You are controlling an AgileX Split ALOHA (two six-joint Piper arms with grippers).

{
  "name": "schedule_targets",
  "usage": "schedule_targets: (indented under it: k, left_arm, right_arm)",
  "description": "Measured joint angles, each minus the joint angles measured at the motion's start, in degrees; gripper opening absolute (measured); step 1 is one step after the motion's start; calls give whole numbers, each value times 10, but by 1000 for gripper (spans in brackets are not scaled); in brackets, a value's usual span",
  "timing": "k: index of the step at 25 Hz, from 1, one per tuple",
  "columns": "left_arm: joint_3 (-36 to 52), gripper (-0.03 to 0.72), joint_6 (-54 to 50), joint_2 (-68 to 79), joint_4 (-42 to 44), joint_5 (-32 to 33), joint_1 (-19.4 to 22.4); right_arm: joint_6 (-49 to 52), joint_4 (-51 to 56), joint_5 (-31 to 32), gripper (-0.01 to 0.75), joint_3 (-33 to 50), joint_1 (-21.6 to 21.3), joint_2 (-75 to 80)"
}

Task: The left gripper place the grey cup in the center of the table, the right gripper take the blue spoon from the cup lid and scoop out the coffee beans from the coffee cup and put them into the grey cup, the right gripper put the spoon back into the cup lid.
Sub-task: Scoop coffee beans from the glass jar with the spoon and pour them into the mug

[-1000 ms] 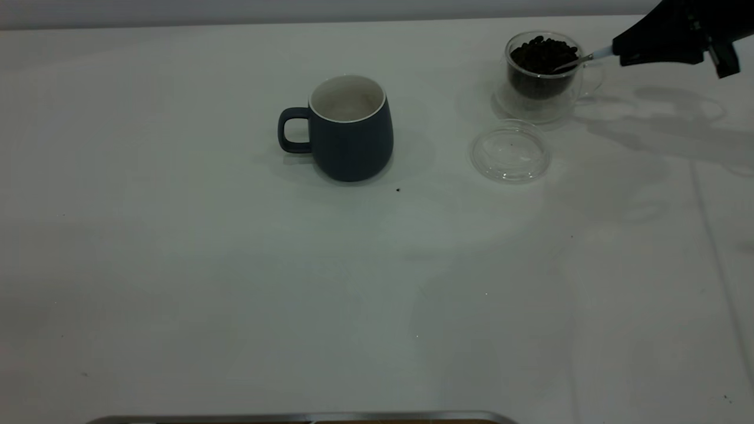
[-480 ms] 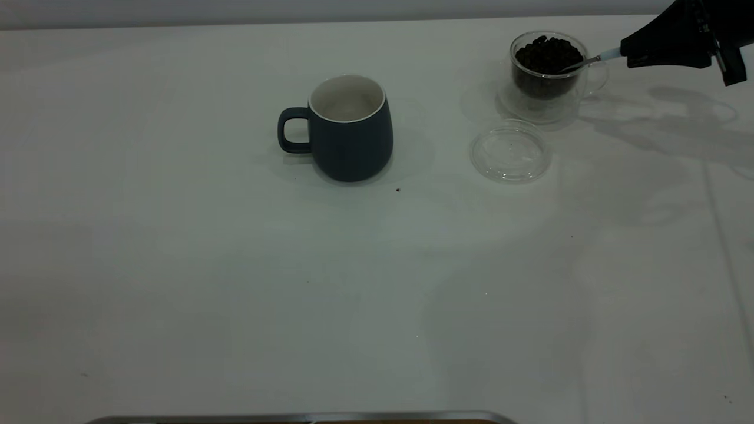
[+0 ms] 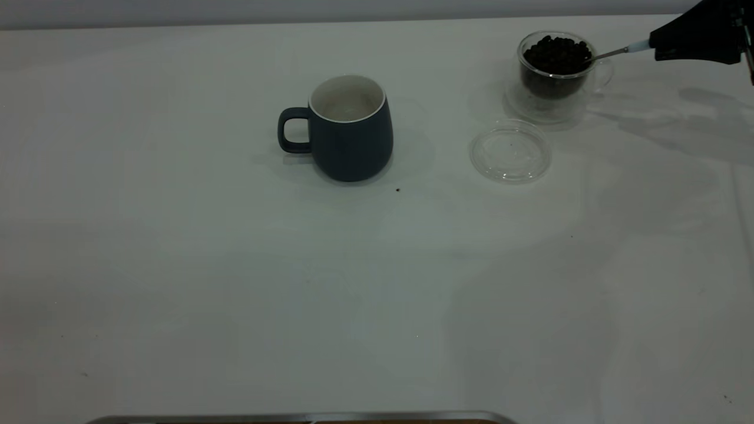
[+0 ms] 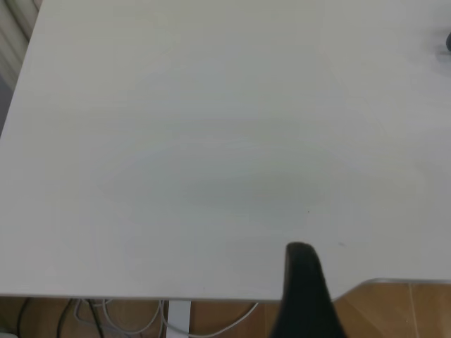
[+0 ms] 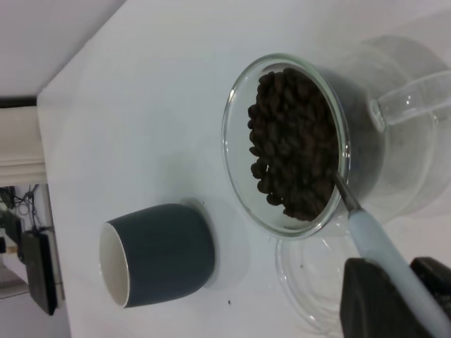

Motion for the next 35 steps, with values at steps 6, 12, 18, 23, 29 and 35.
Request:
schedule_targets:
  k: [6, 12, 18, 23, 29, 35]
  left_arm:
    - [0, 590, 0, 0, 0, 0, 0]
    - [0, 590, 0, 0, 0, 0, 0]
    - [0, 590, 0, 0, 0, 0, 0]
    - [0, 590, 0, 0, 0, 0, 0]
    - [0, 590, 0, 0, 0, 0, 0]
    - [0, 590, 0, 0, 0, 0, 0]
  right_arm:
    - [0, 7, 10, 103, 0, 0, 4]
    - [-4, 27, 27, 103, 0, 0, 4]
    - [-9, 30, 35, 103, 0, -1, 4]
    - [-12, 32, 53, 103, 0, -17, 4]
    - [-34, 38, 66, 103, 0, -39, 4]
    - [-42, 56, 68, 103, 0, -40, 21]
